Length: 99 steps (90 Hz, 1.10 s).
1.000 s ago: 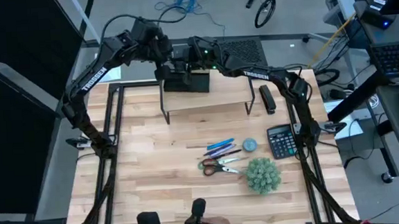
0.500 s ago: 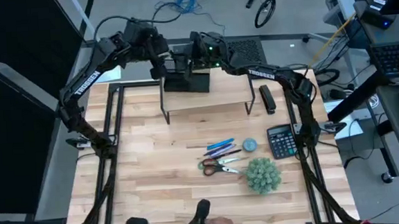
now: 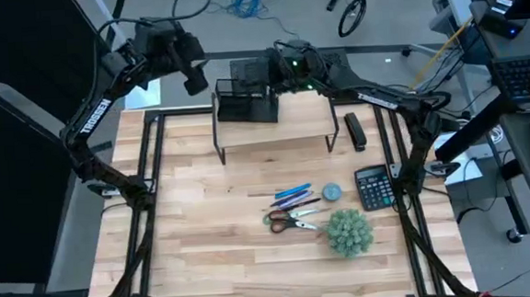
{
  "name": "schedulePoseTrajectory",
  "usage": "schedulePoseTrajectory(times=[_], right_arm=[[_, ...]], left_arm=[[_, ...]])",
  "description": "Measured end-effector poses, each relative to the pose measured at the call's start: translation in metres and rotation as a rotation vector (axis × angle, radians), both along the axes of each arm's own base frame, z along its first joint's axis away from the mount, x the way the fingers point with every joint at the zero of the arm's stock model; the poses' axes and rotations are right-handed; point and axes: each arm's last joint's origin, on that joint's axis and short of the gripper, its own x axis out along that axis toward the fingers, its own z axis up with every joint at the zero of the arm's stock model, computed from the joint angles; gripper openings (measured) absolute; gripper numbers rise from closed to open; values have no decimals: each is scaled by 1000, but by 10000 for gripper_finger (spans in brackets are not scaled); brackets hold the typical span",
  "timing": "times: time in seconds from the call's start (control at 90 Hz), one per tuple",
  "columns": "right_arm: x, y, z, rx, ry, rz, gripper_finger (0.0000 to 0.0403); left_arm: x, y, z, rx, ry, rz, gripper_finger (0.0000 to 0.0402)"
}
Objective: Pick and place office supplies into organizer
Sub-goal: Remove the black pen from the desk organizer on the shelf
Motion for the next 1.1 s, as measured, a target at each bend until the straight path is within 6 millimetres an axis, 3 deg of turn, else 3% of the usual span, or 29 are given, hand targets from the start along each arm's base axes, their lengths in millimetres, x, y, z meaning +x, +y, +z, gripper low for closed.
schedulePoseTrajectory(times=[0.267, 0.544, 0.678, 0.889, 1.1], right_arm=[[-7, 59, -24, 189, 350, 95, 2], [9, 114, -66, 227, 659, 101, 2], [15, 141, -93, 257, 748, 121, 2], [5, 178, -148, 207, 913, 70, 2], [-7, 199, -197, 139, 951, 92, 2]], left_arm=[[-2, 1, -6, -60, 0, 31, 242], [0, 1, -4, -80, -49, -9, 242], [1, 0, -4, -103, -66, -39, 242], [1, 0, -5, -136, -94, -27, 242], [1, -1, -5, -148, -102, -20, 242]])
